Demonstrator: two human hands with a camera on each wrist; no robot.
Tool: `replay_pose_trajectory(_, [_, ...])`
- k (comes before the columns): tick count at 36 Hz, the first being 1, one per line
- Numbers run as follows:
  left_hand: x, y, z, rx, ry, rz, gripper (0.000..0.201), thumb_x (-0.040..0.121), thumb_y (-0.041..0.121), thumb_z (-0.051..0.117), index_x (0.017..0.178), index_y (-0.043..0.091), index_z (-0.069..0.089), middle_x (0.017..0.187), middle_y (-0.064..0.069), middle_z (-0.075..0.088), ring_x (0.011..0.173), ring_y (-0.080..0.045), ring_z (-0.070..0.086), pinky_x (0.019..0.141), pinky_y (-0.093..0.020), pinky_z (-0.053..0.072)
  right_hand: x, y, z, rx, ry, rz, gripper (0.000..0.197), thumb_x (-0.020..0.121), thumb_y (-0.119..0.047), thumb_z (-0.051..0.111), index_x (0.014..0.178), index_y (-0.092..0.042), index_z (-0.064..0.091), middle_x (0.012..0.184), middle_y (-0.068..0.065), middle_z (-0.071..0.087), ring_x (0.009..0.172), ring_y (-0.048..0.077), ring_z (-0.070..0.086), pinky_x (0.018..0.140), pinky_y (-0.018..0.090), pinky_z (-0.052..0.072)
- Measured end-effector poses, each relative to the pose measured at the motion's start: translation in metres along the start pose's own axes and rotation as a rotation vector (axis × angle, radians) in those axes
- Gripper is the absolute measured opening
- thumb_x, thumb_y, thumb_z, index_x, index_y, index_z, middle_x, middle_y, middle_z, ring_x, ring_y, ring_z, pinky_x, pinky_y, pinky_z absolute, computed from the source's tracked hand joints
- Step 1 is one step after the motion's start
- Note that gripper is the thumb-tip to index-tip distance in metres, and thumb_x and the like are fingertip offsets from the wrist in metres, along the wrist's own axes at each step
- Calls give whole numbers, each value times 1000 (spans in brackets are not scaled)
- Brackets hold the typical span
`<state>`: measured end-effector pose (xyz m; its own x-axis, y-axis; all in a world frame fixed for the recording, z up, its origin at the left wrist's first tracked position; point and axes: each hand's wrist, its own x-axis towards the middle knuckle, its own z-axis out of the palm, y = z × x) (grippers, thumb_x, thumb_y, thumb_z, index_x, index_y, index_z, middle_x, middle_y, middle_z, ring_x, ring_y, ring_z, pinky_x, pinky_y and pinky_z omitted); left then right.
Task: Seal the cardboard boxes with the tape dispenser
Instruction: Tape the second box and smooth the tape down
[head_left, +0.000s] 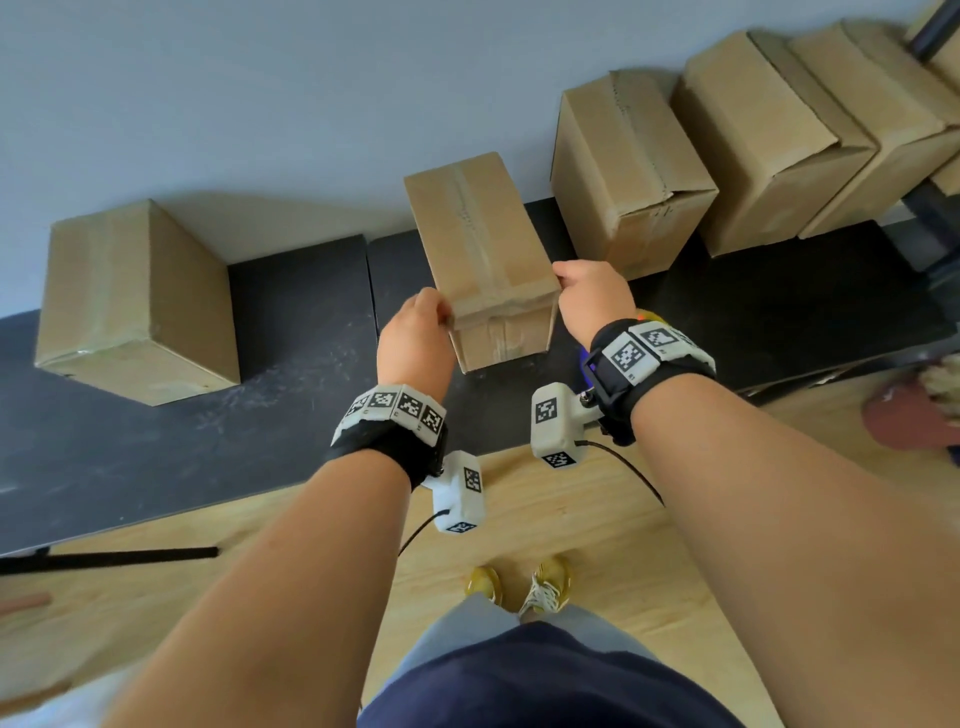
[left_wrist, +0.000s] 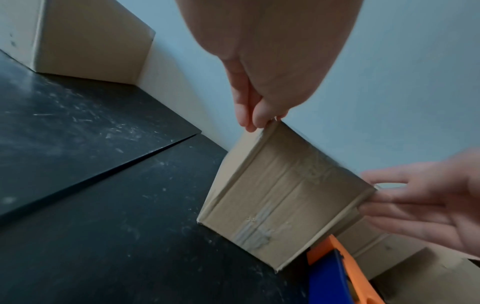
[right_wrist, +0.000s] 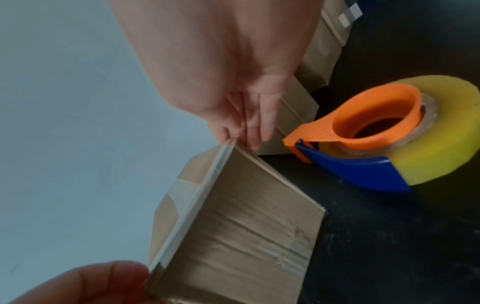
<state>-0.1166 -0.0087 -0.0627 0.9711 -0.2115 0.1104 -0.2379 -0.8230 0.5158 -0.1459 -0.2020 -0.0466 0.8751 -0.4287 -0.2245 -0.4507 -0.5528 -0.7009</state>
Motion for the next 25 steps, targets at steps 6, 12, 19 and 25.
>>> replay_pose_trajectory(6, [1, -16, -9, 63, -10, 85, 22, 93, 6, 46, 105, 16, 63, 101, -2, 66, 86, -22, 61, 77, -33, 49, -16, 0, 4, -90, 79, -188, 55, 91, 6, 40, 133, -22, 62, 122, 6, 68, 111, 23, 61, 90, 25, 43])
replay_pose_trajectory(12, [3, -20, -12, 109, -26, 128, 21, 96, 13, 47, 108, 15, 64, 99, -4, 66, 86, -25, 61, 72, -31, 45, -22, 4, 6, -206, 89, -240, 50, 90, 7, 45, 128, -19, 65, 112, 6, 71, 103, 23, 62, 81, 24, 41])
replay_pose_trajectory(19, [10, -16, -12, 135, -30, 149, 16, 94, 12, 49, 99, 11, 64, 92, -7, 65, 80, -26, 58, 66, -29, 36, -26, 10, 5, -241, 69, -280, 44, 94, 3, 50, 131, -16, 63, 120, 9, 67, 111, 25, 59, 94, 28, 43])
replay_pose_trajectory(25, [17, -16, -15, 119, -71, 136, 14, 90, 12, 53, 96, 11, 66, 92, -6, 67, 83, -26, 60, 72, -30, 43, -24, 10, 4, -261, 70, -302, 41, 94, 0, 52, 130, -15, 64, 120, 9, 67, 111, 25, 60, 97, 31, 44])
